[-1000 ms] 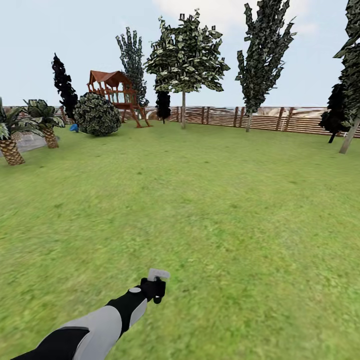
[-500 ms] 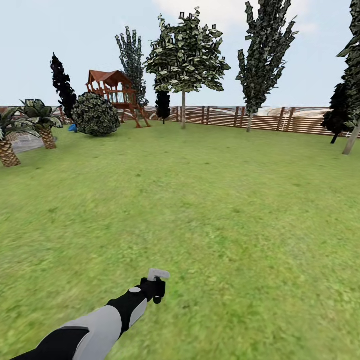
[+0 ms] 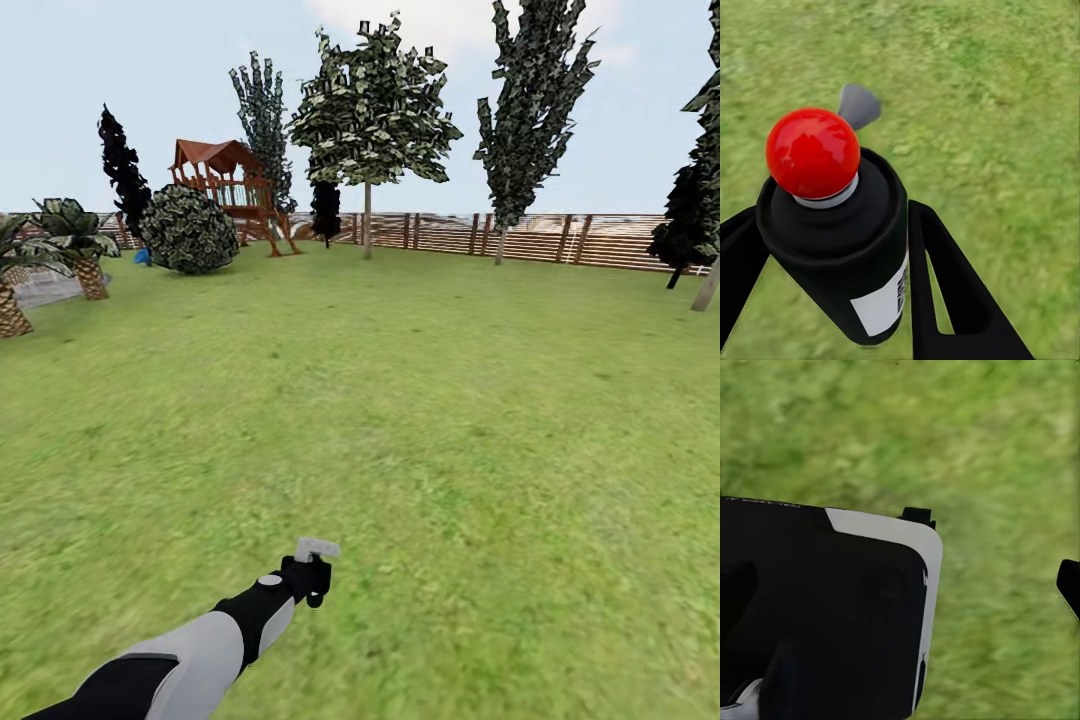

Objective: In the garden, pick up the pesticide atomizer on the floor and spray pesticide onto both trees until each tree trunk is fully covered.

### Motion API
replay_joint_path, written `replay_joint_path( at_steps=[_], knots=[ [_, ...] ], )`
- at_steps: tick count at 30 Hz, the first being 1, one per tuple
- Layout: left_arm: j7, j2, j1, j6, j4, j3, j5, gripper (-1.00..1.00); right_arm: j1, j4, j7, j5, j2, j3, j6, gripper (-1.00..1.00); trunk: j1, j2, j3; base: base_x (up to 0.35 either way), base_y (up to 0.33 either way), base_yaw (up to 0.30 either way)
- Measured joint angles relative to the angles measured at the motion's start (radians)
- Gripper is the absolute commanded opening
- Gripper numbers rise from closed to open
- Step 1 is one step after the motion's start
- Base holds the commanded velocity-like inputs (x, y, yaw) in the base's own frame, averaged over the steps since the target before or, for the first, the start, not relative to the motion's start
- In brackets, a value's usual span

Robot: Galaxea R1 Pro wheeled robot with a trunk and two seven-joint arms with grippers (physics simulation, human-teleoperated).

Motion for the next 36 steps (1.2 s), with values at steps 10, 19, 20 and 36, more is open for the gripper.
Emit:
replay_joint_path(
  at_steps=[10, 19, 20, 36],
  knots=[
    [0.000, 0.000, 0.000, 0.000, 0.000, 0.000, 0.000, -1.00, 0.000, 0.000, 0.000, -0.001, 0.000, -0.001, 0.000, 1.00, 0.000, 0.000, 0.000, 0.350, 0.000, 0.000],
    [0.000, 0.000, 0.000, 0.000, 0.000, 0.000, 0.000, -1.00, 0.000, 0.000, 0.000, -0.001, 0.000, -0.001, 0.000, 1.00, 0.000, 0.000, 0.000, 0.350, 0.000, 0.000],
    [0.000, 0.000, 0.000, 0.000, 0.000, 0.000, 0.000, -1.00, 0.000, 0.000, 0.000, -0.001, 0.001, -0.001, 0.000, 1.00, 0.000, 0.000, 0.000, 0.350, 0.000, 0.000],
    [0.000, 0.000, 0.000, -0.002, 0.000, 0.000, 0.000, -1.00, 0.000, 0.000, 0.000, -0.001, 0.001, -0.001, 0.000, 1.00, 0.000, 0.000, 0.000, 0.350, 0.000, 0.000]
  ],
)
